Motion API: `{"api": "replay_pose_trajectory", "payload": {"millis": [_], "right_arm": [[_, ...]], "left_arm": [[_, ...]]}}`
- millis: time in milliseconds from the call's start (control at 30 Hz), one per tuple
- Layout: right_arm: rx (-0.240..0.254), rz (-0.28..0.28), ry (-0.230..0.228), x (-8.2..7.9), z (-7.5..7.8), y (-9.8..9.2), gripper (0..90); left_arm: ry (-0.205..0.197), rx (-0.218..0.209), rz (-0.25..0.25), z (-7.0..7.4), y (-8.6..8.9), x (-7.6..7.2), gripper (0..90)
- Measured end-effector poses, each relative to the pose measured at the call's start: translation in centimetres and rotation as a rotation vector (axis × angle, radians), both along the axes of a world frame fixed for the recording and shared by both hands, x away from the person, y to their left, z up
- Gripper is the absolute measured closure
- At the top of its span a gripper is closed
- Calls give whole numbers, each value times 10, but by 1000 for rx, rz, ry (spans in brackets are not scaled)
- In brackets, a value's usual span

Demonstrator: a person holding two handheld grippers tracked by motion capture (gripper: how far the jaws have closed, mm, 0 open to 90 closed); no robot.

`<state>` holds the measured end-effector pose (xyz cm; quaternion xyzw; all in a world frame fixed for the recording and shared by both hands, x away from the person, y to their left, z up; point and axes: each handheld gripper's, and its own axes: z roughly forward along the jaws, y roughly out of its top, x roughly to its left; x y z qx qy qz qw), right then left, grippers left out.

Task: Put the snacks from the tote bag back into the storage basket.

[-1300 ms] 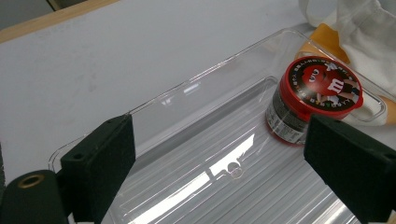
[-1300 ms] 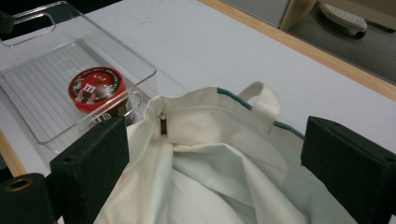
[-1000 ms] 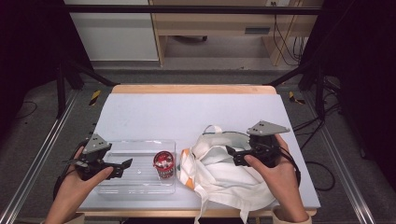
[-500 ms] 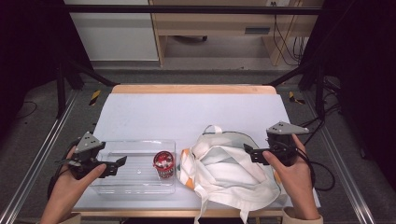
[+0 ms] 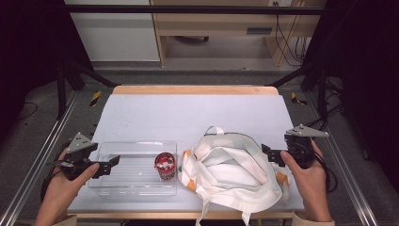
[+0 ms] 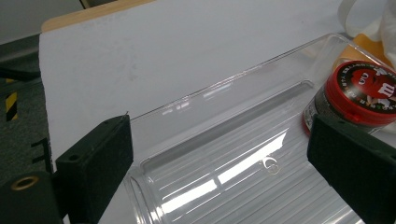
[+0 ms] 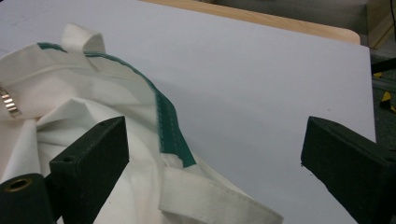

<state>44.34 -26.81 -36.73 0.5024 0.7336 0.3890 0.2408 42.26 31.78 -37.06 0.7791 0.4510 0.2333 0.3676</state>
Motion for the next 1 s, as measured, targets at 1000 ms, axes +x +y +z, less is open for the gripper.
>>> {"api": "replay_pose_trajectory", "payload": {"millis": [1000], "right_arm": [[57, -102, 24, -8, -28, -36, 85]], "left_arm": [[-4, -23, 126, -15, 34, 6, 76]]}}
